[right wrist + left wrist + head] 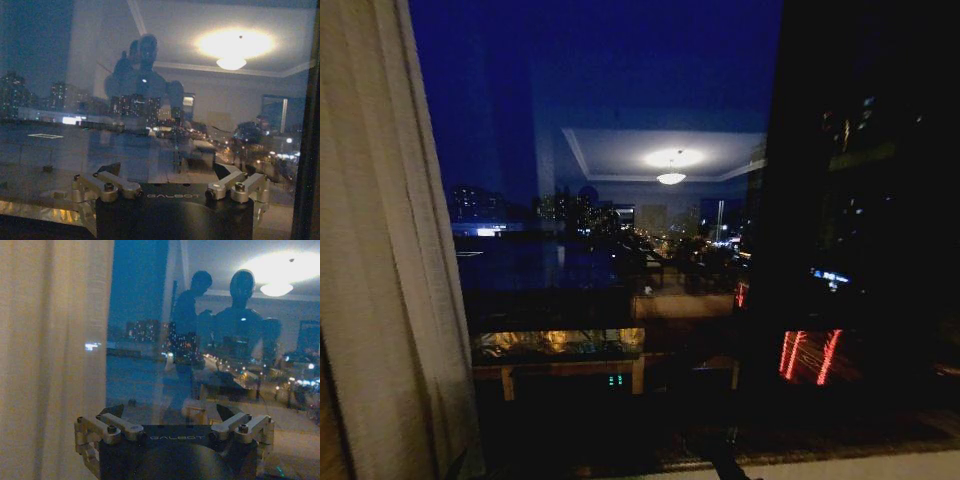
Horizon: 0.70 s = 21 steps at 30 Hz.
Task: Open the curtains by pulling them apart, changing their state from closed to fully open.
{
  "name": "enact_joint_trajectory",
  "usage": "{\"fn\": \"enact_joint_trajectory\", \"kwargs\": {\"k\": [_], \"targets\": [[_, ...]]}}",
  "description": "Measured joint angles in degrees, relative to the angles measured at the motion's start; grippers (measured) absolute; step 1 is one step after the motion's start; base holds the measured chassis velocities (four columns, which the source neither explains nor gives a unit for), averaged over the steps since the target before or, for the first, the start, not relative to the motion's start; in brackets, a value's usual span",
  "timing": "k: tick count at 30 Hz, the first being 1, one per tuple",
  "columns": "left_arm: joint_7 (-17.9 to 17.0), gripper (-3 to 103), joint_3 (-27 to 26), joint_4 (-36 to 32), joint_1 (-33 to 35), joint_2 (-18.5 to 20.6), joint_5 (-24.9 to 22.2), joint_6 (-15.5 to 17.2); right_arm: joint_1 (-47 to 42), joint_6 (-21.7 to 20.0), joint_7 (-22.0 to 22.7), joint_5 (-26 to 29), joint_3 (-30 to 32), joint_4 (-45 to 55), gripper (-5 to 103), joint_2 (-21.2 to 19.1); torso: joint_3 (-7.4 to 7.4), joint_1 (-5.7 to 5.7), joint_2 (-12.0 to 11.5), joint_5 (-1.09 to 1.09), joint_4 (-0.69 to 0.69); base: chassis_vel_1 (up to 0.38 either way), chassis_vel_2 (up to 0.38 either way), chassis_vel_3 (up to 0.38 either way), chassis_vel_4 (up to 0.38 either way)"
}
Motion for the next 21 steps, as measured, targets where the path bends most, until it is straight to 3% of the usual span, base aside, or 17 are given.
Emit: {"fn": "enact_joint_trajectory", "kwargs": {"k": [12, 21], "targets": [[0.0, 100, -1.5, 0.6, -0.4, 0.4, 0.2, 0.0, 1.1, -0.2, -0.1, -0.5, -0.9, -0.8, 100, 0.0, 0.00, 0.00, 0.0, 0.03, 0.00, -0.200, -0.197, 0.207, 0.198], [0.2, 100, -1.3, 1.3, -1.1, 0.3, 0.2, 0.2, 1.2, -0.5, -0.1, -0.5, -0.5, -0.6, 100, 0.0, 0.00, 0.00, 0.0, 0.00, 0.00, -0.320, -0.322, 0.316, 0.332]]}}
